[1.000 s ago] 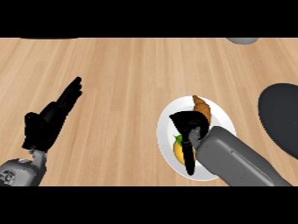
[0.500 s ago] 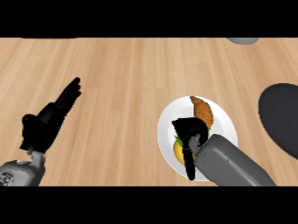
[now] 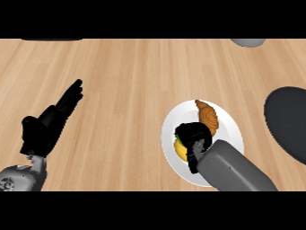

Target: Pick the lemon from the plate and place it in the pan

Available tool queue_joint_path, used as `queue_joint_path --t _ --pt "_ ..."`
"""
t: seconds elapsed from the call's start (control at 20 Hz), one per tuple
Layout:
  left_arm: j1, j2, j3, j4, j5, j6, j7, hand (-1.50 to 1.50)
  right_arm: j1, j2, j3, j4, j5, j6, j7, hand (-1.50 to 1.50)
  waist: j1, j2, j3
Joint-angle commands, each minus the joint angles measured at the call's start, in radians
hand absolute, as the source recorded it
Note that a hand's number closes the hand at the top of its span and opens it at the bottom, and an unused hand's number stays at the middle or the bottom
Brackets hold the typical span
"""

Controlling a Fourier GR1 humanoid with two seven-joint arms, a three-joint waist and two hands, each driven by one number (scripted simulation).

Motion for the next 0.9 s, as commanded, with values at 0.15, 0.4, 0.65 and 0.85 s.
queue_joint_path --t 0.15,0.4,0.65,0.85 --pt "0.031 -0.014 0.038 0.000 -0.017 -0.055 -0.039 0.00 0.068 0.042 -0.036 -0.039 0.091 0.031 -0.013 1.50 0.000 0.011 0.005" --pt "0.053 0.000 0.065 0.020 -0.006 -0.022 -0.022 0.00 0.283 -0.193 0.048 -0.482 0.180 -0.190 -0.191 1.50 -0.072 -0.019 0.007" --pt "0.066 -0.001 0.094 0.038 -0.001 -0.002 -0.024 0.00 0.421 -0.338 0.014 -0.760 0.228 -0.359 -0.330 1.50 -0.140 -0.030 0.009" --pt "0.094 -0.002 0.092 0.017 -0.006 0.002 -0.031 0.00 0.505 -0.464 -0.074 -0.979 0.296 -0.484 -0.395 1.50 -0.146 -0.032 0.009"
